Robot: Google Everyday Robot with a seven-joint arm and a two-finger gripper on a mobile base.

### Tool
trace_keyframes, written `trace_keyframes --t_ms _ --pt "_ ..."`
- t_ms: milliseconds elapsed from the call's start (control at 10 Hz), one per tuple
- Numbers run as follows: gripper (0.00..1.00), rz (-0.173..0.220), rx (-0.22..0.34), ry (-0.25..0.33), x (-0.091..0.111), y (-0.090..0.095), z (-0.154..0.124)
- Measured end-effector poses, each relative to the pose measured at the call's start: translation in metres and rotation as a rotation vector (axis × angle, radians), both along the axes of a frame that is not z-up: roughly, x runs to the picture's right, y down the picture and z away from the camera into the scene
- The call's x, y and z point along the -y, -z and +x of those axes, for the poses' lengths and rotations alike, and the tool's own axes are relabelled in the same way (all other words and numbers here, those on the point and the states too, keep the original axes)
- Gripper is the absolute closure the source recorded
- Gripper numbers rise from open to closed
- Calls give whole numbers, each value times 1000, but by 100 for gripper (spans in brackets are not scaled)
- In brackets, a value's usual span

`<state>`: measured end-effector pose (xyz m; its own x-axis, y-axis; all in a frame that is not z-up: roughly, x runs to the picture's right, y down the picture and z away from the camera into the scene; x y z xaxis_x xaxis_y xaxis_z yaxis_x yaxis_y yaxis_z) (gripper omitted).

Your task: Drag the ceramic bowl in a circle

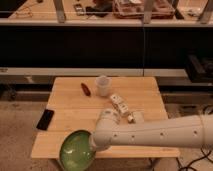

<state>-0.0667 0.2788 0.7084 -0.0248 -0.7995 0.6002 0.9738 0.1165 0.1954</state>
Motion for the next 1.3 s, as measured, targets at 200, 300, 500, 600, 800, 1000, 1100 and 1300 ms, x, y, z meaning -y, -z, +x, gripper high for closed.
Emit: trace_keyframes --t_ms 200,300,500,600,800,1000,1100,1300 --pt "100 8 38 6 15 -25 -37" --pt "100 13 31 -13 28 -49 -45" --pt "100 30 14 -83 66 -103 -54" --pt "100 39 11 -117 83 -121 -57" --pt "100 70 -13 -208 124 -159 -50" --pt "100 101 -73 -277 150 -181 -19" --pt "100 121 -132 -320 161 -190 14" --pt "100 136 -219 -352 162 -190 62"
